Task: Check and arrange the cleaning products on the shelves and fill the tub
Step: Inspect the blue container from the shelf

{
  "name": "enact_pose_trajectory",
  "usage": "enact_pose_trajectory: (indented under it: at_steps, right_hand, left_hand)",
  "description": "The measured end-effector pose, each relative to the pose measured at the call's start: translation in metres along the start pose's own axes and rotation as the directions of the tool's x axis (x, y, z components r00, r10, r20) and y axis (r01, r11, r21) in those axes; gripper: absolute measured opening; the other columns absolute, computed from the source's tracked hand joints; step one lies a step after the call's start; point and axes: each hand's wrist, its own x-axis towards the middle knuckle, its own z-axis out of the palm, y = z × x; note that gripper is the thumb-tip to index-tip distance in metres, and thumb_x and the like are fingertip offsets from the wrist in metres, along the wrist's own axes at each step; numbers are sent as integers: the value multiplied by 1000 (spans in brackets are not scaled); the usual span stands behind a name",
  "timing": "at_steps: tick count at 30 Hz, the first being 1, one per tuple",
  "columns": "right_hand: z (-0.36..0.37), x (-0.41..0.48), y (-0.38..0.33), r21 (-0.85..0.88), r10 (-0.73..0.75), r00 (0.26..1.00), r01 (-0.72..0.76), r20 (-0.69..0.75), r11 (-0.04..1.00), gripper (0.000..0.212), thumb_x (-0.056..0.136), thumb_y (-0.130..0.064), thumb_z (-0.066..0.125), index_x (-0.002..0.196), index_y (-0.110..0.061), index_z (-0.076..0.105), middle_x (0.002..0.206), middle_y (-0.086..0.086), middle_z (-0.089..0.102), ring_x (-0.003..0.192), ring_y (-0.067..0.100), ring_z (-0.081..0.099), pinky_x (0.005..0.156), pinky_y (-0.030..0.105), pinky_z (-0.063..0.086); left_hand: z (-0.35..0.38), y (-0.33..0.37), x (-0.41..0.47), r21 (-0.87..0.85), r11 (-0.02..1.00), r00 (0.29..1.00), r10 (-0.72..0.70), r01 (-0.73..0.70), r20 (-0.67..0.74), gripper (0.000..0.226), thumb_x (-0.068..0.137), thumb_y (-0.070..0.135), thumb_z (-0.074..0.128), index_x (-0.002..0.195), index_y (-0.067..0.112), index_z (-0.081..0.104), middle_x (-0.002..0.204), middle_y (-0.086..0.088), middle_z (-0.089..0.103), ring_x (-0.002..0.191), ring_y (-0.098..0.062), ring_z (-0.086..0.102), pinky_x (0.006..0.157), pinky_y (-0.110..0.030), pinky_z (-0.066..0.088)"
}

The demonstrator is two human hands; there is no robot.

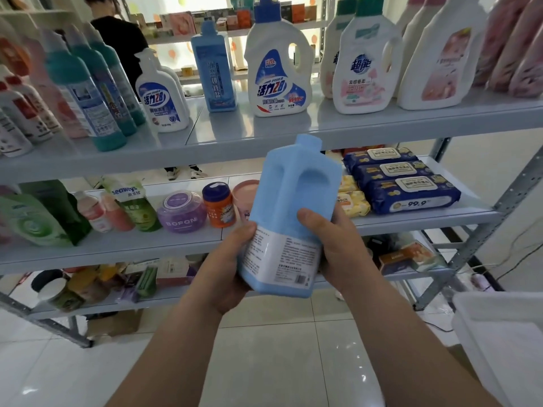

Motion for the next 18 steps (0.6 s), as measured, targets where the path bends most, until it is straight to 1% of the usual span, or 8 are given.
enact_pose_trajectory:
  at_steps: [3, 5, 8, 10, 12, 14, 16, 18]
  right_hand:
    - [-2, -2, 3, 82, 44, 999, -43, -6, 996, 77, 70, -32, 78, 141, -18, 52, 123, 15, 71, 101, 34, 74, 75, 44, 61]
    - [-1, -4, 4, -17, -39, 997, 38, -63, 999, 72, 75, -26, 75, 142, -26, 50, 121, 10, 71, 104, 34, 73, 79, 48, 62]
    - [5, -7, 9, -187, -183, 977, 161, -106, 969, 77, 78, -21, 74, 144, -46, 44, 120, 0, 71, 105, 28, 73, 86, 55, 61]
    - [11, -10, 11, -246, -232, 965, 197, -124, 949, 78, 75, -27, 79, 135, -59, 42, 122, -4, 68, 108, 23, 72, 88, 55, 61]
    - [16, -11, 10, -297, -272, 958, 234, -94, 926, 79, 70, -38, 84, 130, -63, 39, 130, -7, 63, 116, 17, 69, 94, 50, 60]
    - [16, -12, 7, -274, -268, 963, 250, -27, 929, 80, 70, -43, 84, 134, -57, 39, 138, -6, 59, 124, 15, 64, 100, 45, 57]
    - [14, -13, 4, -253, -254, 967, 253, 32, 934, 79, 71, -45, 81, 137, -50, 38, 139, 0, 58, 125, 15, 62, 100, 40, 56]
    - [13, -14, 2, -252, -247, 968, 252, 52, 934, 77, 72, -46, 78, 137, -47, 37, 138, 2, 58, 125, 16, 63, 99, 39, 56]
  left_hand:
    - [4, -7, 1, 63, 997, 999, -42, 42, 3, 49, 96, 44, 56, 135, 16, 62, 129, -18, 68, 119, -39, 65, 100, -56, 52]
    - [5, -10, 2, 184, 983, 1000, -27, 28, -9, 48, 101, 51, 46, 136, 21, 59, 127, -15, 70, 116, -37, 67, 98, -58, 54]
    - [10, -9, -1, 284, 958, 999, 40, -31, -26, 62, 87, 76, 46, 131, 34, 59, 117, -4, 75, 105, -26, 73, 83, -48, 60]
    - [13, -12, -1, 360, 929, 994, 101, -83, -32, 74, 73, 86, 53, 132, 41, 56, 114, 3, 76, 102, -20, 74, 83, -44, 60]
    - [15, -16, 1, 373, 915, 981, 187, -156, -47, 65, 80, 75, 59, 135, 42, 56, 114, 6, 76, 104, -18, 73, 89, -44, 58]
    - [15, -17, 1, 338, 917, 967, 247, -211, -68, 50, 88, 61, 59, 132, 38, 61, 115, 4, 76, 106, -20, 73, 90, -45, 57]
    - [14, -18, 0, 331, 908, 953, 296, -258, -70, 44, 88, 52, 55, 128, 36, 65, 113, 2, 76, 103, -19, 73, 86, -40, 56]
    - [14, -18, -2, 345, 891, 942, 331, -295, -48, 43, 89, 47, 54, 128, 34, 65, 113, 2, 76, 103, -17, 72, 81, -33, 56]
